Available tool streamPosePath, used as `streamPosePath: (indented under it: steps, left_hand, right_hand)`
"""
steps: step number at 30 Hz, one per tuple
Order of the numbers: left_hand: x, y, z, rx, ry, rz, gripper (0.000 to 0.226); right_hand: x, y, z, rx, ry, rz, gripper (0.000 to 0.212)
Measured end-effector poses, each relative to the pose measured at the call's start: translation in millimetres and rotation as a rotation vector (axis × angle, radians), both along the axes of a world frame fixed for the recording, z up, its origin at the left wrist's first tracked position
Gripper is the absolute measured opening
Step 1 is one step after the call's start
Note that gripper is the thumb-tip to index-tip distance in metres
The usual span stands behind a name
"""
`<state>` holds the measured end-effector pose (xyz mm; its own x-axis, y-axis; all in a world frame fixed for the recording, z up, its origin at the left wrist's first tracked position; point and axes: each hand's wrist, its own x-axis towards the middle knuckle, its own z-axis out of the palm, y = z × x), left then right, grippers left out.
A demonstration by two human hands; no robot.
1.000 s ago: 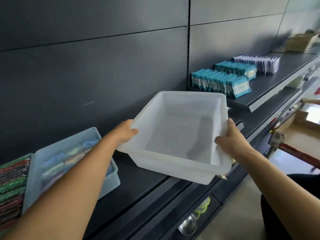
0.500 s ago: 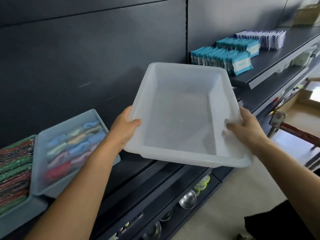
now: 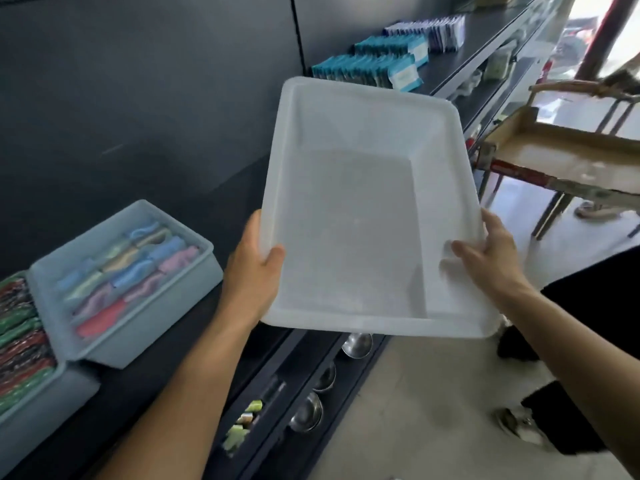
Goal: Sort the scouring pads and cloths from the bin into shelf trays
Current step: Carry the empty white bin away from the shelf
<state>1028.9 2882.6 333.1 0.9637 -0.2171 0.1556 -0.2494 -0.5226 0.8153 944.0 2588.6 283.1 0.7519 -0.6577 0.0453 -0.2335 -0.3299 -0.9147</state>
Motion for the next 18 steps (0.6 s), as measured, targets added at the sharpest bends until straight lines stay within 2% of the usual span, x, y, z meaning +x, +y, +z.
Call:
streamPosePath:
  steps: [5, 10, 18]
  left_hand:
    - [-43.7, 25.3, -38.1, -0.035, 0.031, -0.066, 0.053]
    - [-89.5, 50.9, -74.7, -0.059, 0.113, -0.158, 0.053]
    - [-156.9, 50.3, -117.1, -0.040, 0.308, -0.336, 0.050]
  right_hand:
    - [-70.6, 29.7, -27.1, -0.046, -0.018, -0.095, 0.062]
    - [-147.6, 61.8, -67.7, 0.007, 0.029, -0.197, 0.062]
    - [-262.8, 94.0, -112.6, 0.058, 0.098, -0.351, 0.057]
